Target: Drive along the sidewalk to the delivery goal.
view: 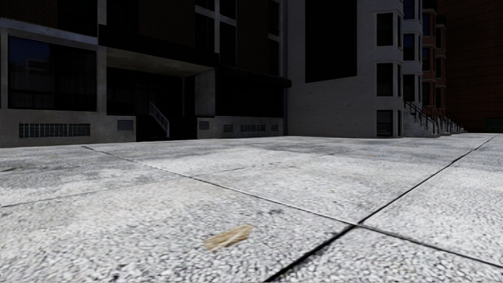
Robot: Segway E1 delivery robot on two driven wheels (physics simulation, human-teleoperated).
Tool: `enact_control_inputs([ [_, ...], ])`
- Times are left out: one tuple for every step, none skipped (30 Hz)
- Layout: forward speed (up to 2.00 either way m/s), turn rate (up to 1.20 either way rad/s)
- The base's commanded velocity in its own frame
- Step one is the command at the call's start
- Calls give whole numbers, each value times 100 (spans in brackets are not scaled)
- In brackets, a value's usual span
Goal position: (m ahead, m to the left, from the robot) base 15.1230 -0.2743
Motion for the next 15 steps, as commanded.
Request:
enact_control_inputs([
  [200, 0],
  [200, 0],
  [200, 0],
  [200, 0],
  [200, 0],
  [200, 0],
  [200, 0],
  [200, 0],
  [200, 0],
  [200, 0],
  [200, 0],
  [200, 0],
  [200, 0],
  [200, 0],
  [200, 0],
])
